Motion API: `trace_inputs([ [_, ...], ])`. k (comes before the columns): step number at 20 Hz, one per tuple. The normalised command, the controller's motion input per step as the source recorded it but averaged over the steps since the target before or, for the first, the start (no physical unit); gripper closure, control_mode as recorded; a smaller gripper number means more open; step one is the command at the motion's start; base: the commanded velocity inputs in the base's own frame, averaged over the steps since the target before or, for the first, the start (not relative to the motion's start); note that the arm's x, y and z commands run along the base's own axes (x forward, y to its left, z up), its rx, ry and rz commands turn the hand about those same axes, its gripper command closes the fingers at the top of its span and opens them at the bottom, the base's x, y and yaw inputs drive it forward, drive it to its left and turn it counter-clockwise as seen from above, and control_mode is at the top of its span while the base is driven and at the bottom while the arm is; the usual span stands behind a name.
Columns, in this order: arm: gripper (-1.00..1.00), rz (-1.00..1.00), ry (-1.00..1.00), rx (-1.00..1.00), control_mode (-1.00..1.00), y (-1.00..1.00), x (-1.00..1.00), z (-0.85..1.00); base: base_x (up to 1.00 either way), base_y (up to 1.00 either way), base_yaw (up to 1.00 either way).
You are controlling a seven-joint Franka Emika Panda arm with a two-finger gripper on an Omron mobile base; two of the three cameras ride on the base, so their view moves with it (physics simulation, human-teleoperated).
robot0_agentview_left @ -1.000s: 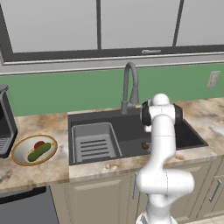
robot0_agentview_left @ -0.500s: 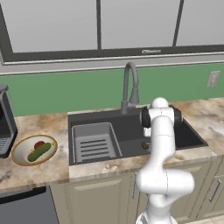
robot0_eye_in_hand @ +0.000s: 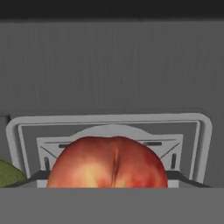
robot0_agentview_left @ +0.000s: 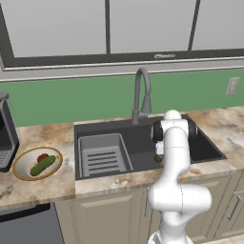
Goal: There is a mixed pile of frozen fruits and vegetables on the counter. Locate all the frozen vegetables and place the items in a bowl on the counter. Take all the frozen fruits and defrost them in a running sink.
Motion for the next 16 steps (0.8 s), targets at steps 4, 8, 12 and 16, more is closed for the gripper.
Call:
trace_inputs([
  [4,1.0,0.0,-0.04,0.0,-1.0,0.0,0.27,-0.21,0.0,0.0,0.0],
  [8,-1.0,0.0,0.01,0.0,-1.0,0.0,0.03,0.0,0.0,0.0,0.0],
  [12,-1.0,0.0,0.07,0.06,-1.0,-0.05,-0.01,0.34,0.0,0.0,0.0],
  [16,-1.0,0.0,0.03,0.09,-1.0,0.0,0.0,0.81,0.0,0.0,0.0],
])
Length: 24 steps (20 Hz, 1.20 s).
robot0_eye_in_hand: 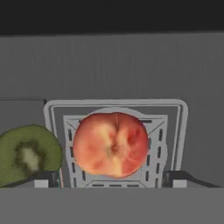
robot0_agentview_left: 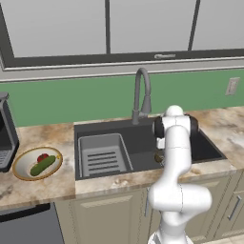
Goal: There is a mixed pile of frozen fruits and vegetables on the counter. Locate all the frozen vegetables and place the items in a bowl on the counter. Take all the frozen fruits and defrost them in a running sink.
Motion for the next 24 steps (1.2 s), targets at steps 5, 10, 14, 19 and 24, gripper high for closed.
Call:
trace_inputs([
  [5,-1.0,0.0,0.02,0.11,-1.0,0.0,-0.01,0.89,0.0,0.0,0.0],
  [10,-1.0,0.0,0.0,0.08,-1.0,0.0,-0.22,0.93,0.0,0.0,0.0],
  [14,-1.0,0.01,-0.08,0.04,-1.0,0.0,-0.48,0.93,0.0,0.0,0.0],
  [19,-1.0,0.02,-0.09,0.0,-1.0,0.0,-0.44,0.98,0.0,0.0,0.0],
  [24,-1.0,0.05,-0.05,0.0,-1.0,0.0,-0.37,1.0,0.0,0.0,0.0],
])
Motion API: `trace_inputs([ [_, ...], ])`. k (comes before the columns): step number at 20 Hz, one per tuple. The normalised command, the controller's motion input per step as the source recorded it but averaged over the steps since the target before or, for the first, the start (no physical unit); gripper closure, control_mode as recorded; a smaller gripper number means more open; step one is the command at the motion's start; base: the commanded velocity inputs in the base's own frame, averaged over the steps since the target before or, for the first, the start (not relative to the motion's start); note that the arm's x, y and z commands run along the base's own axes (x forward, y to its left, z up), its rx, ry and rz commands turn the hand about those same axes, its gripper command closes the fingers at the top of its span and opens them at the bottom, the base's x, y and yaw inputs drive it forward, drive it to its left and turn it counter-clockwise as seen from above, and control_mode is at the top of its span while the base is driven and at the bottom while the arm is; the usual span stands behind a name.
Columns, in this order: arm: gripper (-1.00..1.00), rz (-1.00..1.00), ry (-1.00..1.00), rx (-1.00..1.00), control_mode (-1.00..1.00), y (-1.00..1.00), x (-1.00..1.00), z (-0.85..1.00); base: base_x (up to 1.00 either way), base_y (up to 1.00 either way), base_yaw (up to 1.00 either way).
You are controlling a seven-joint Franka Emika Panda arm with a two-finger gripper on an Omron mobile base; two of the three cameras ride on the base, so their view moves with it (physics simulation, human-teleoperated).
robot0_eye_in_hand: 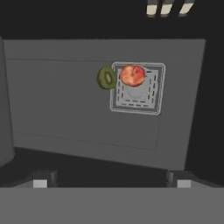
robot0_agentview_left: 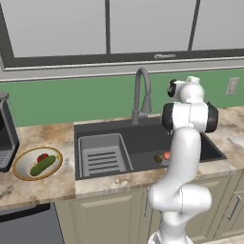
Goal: There is a mixed pile of frozen fruits and vegetables on the counter. Locate all the frozen vegetables and place the items in a bowl on the counter. Take all the frozen fruits and defrost them in a running sink.
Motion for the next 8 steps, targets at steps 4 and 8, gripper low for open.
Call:
trace_inputs([
  [4,-1.0,0.06,-0.05,0.0,-1.0,0.0,-0.44,1.0,0.0,0.0,0.0],
  [8,-1.0,0.05,-0.07,0.0,-1.0,0.0,-0.5,1.0,0.0,0.0,0.0],
])
